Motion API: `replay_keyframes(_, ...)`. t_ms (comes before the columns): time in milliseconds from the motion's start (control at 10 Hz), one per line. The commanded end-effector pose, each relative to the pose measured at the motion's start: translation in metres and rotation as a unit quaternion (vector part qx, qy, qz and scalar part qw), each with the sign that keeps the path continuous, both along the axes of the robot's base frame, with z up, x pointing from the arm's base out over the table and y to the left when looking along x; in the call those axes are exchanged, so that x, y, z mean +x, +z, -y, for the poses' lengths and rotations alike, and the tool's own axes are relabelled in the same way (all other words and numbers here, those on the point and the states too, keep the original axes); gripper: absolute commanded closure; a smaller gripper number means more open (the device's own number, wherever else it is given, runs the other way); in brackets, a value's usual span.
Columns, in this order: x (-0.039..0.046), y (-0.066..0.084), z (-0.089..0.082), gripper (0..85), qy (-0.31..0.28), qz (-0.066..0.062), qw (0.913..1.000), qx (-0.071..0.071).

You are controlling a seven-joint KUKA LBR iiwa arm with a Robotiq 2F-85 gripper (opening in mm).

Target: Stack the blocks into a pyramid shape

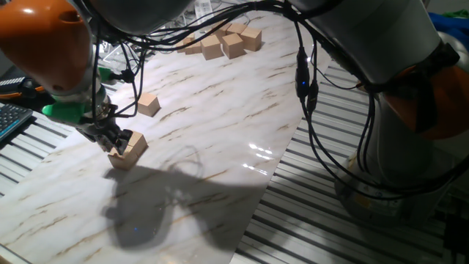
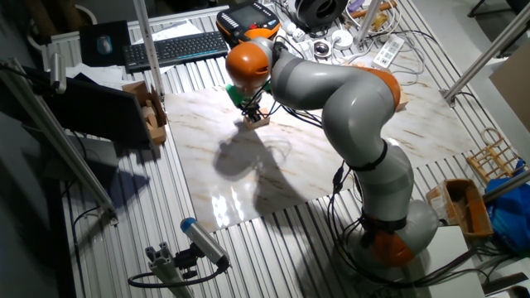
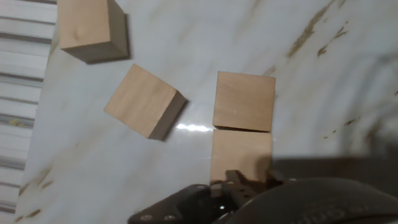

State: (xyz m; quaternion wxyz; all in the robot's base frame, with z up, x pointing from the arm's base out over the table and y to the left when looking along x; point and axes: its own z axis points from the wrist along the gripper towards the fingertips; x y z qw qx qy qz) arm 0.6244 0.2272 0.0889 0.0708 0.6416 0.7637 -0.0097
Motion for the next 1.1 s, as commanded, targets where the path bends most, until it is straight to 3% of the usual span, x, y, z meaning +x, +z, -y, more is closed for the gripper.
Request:
replay_keyframes(0, -0.0007, 0.0, -0.001, 85.0, -0.004, -0.002, 0.9999, 0.01)
replay_keyframes(200, -0.0041, -0.002, -0.009, 85.0, -0.018, -0.001, 0.9994, 0.031)
replay_keyframes(400, -0.0059, -0.008, -0.018, 85.0, -0.029, 0.003, 0.9989, 0.035)
replay_keyframes(700, -0.0019, -0.018, -0.021, 85.0, -0.035, 0.018, 0.9979, 0.05)
replay_keyframes(1000, -0.0009, -0.024, -0.023, 85.0, -0.04, 0.03, 0.9974, 0.052)
